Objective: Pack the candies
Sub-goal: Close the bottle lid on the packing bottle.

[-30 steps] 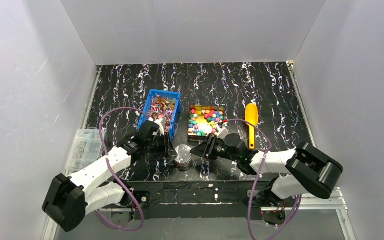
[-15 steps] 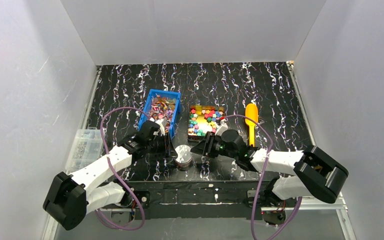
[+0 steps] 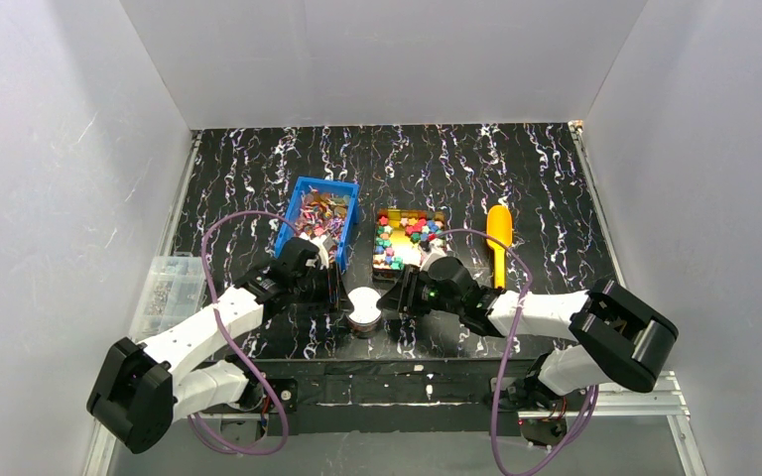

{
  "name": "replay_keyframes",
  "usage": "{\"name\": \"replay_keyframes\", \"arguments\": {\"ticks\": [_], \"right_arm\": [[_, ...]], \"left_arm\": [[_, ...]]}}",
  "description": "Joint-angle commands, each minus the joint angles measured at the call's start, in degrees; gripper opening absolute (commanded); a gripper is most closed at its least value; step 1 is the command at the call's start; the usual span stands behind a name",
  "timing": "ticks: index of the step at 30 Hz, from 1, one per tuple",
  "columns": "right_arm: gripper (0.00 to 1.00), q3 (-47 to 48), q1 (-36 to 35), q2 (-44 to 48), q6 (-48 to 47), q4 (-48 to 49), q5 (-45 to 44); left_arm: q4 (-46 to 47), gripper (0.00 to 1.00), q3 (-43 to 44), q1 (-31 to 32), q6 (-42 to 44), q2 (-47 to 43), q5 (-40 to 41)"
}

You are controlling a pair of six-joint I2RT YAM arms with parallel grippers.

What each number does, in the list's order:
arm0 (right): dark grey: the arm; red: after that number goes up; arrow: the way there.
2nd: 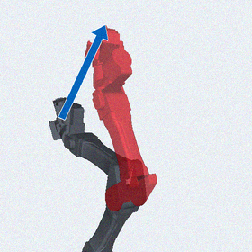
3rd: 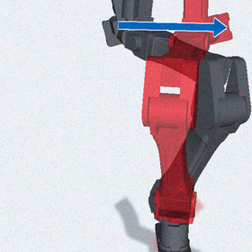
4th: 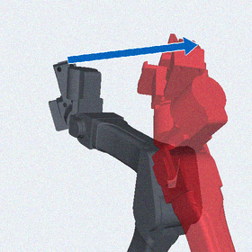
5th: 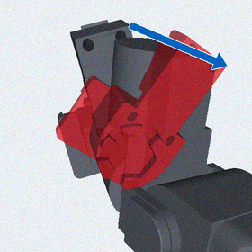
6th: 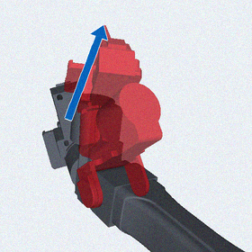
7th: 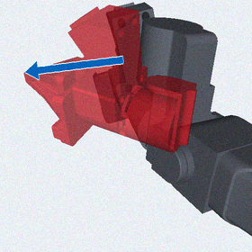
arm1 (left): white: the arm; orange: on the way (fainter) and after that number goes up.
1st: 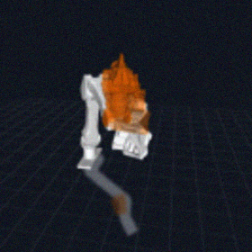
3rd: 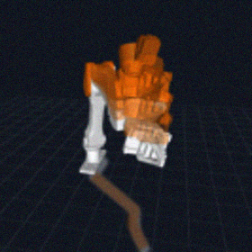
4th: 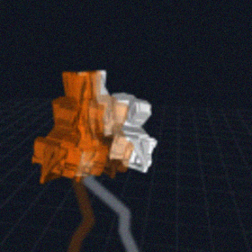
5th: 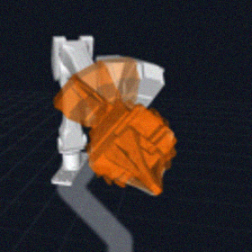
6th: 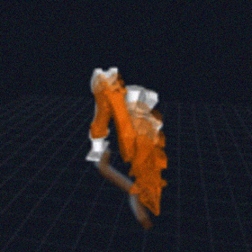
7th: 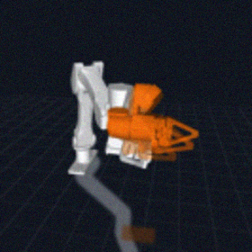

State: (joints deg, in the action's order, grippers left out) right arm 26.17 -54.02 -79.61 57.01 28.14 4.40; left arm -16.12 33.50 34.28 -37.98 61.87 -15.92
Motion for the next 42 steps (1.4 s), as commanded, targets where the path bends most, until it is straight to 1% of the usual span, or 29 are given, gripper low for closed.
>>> {"name": "replay_keyframes", "arguments": {"ticks": [1, 6, 14, 16, 21, 26, 31, 34, 35, 37, 38, 42], "right_arm": [[0.47, 1.3, -0.2, -0.2, -1.1, -3.7, -2.8], [0.48, 1.8, -0.2, -0.9, -1.4, -4.8, -3.5], [0.49, 3.6, -0.4, -2.9, -2.1, -6.6, -4.1], [0.48, 3.7, -0.6, -3.1, -2.4, -8.0, -4.1], [0.47, 3.9, -0.7, -2.3, -2.9, -12.5, -8.1], [0.47, 4.6, -0.7, -2.0, -3.2, -16.0, -9.0], [0.47, 5.6, -1.0, -0.7, -4.2, -17.8, -9.0], [0.5, 7.1, -1.1, 0.6, -5.8, -19.2, -9.1], [0.51, 7.5, -1.1, 1.0, -6.6, -19.2, -8.6], [0.55, 9.0, -1.2, 1.7, -9.0, -20.5, -8.1], [0.58, 9.7, -1.2, 2.2, -10.0, -21.2, -8.0], [0.63, 11.3, -1.2, 5.1, -13.1, -22.6, -7.7]], "left_arm": [[-0.6, 0.33, 0.8, -0.2, 0.9, 0.7, -0.2], [0.4, 0.35, 0.1, -0.7, 0.7, 1.6, 0.1], [0.8, 0.35, -1.7, -2.1, 0.4, 2.0, 1.0], [1.3, 0.34, -2.6, -2.4, 0.1, 1.9, 0.9], [2.7, 0.33, -4.6, -2.6, -0.2, 2.5, 0.5], [3.8, 0.32, -5.3, -2.6, -0.3, 3.1, -0.2], [3.9, 0.42, -4.9, -2.6, 0.1, 0.9, -1.3], [2.5, 0.54, -4.4, -2.6, 0.7, -1.6, -0.7], [1.9, 0.6, -4.2, -2.6, 1.0, -2.7, -0.3], [0.6, 0.66, -3.5, -2.6, 1.9, -4.3, 0.1], [-0.2, 0.7, -3.2, -2.6, 2.2, -5.1, 0.5], [-1.7, 0.77, -2.6, -2.6, 3.0, -8.2, 0.4]]}}
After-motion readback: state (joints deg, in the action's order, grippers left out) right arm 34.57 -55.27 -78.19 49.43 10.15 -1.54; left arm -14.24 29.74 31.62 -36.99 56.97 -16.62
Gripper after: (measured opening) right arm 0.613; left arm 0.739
